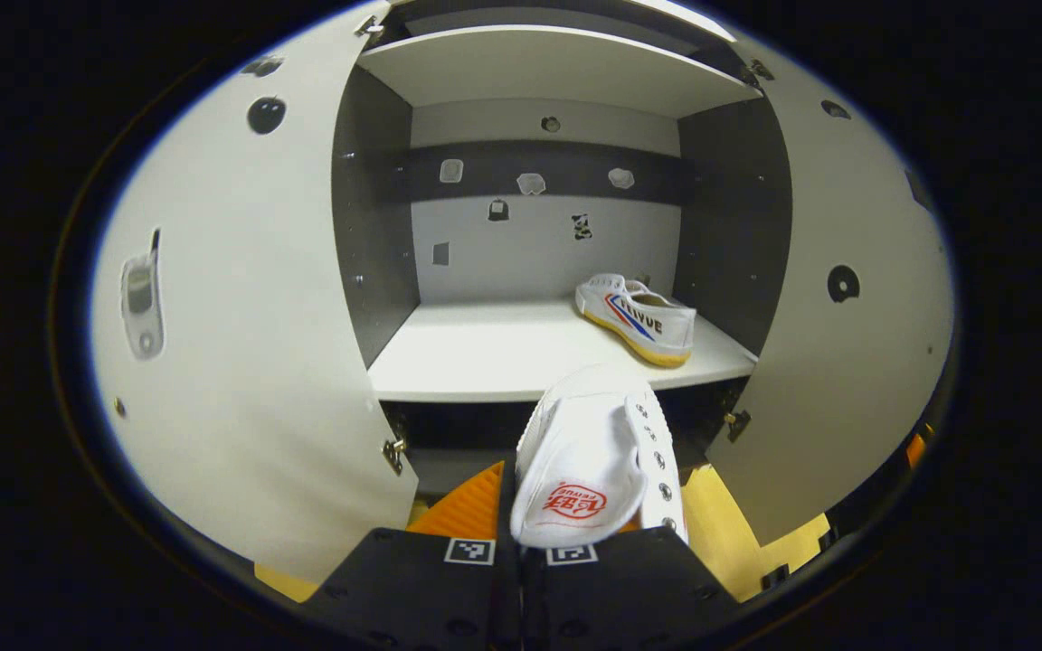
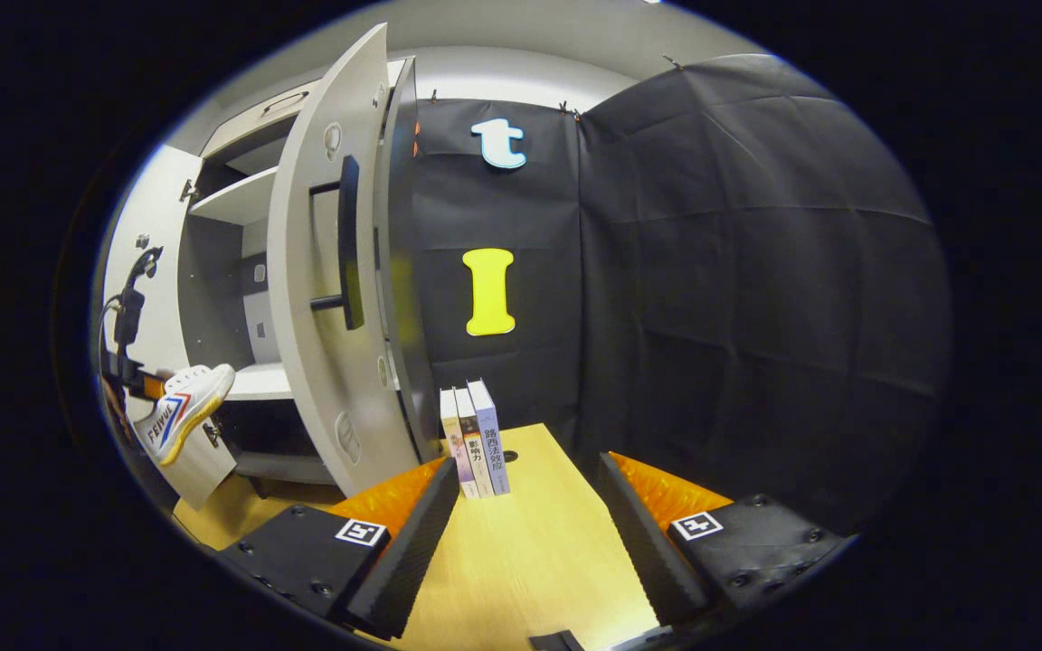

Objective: Grab one shoe with the right hand and put it into the shoe cabinet, grab the other shoe with the left hand and put it into the shoe cabinet; then close the right door with the right hand and the left door with the left hand.

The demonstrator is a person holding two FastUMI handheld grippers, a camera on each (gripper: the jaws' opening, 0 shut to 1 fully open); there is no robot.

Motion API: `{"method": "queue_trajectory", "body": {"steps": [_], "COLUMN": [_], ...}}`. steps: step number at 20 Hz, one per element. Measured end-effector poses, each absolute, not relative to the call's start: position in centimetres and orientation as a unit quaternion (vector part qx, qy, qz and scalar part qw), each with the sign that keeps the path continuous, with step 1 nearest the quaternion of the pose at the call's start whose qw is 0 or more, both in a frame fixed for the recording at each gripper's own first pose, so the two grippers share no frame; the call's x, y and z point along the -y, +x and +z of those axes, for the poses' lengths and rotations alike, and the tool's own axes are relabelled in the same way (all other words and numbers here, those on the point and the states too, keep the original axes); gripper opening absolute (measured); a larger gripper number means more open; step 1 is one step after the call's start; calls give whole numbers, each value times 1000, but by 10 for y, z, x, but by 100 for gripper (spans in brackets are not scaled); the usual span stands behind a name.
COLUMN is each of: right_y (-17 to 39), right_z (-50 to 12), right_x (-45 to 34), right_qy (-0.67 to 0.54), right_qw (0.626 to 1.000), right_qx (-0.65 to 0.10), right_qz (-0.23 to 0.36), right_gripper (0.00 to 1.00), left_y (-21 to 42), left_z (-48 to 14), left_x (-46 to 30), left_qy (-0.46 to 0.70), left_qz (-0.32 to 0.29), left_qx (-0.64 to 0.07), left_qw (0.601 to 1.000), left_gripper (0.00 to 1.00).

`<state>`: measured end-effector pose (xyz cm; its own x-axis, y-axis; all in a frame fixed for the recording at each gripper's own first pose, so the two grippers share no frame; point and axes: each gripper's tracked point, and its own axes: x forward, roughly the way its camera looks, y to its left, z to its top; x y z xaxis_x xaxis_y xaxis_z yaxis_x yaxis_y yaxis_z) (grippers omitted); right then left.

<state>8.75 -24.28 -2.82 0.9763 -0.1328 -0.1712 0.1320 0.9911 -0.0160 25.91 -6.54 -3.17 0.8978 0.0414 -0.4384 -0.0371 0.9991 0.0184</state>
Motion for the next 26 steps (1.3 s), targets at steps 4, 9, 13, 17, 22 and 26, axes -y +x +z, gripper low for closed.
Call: {"method": "queue_trajectory", "body": {"steps": [4, 9, 13, 17, 22, 26], "right_y": [91, 92, 95, 96, 94, 94], "right_z": [-24, -21, -16, -12, -22, -29], "right_x": [256, 271, 290, 304, 313, 310], "right_qy": [-8, -10, 3, 4, 8, 18], "right_qw": [995, 994, 992, 989, 987, 987], "right_qx": [-80, -79, -76, -75, -86, -96], "right_qz": [-67, -80, -104, -124, -137, -131], "right_gripper": [98, 98, 98, 98, 98, 99], "left_y": [328, 417, 485, 524, 543, 548], "left_z": [14, 30, 18, -13, -46, -54], "left_x": [61, 52, 35, 20, 18, 21], "left_qy": [9, -4, 7, 24, 38, 55], "left_qz": [26, 29, 46, 63, 94, 101], "left_qx": [-206, -225, -257, -300, -341, -350], "left_qw": [978, 974, 965, 952, 934, 929], "left_gripper": [7, 7, 7, 7, 7, 9]}}
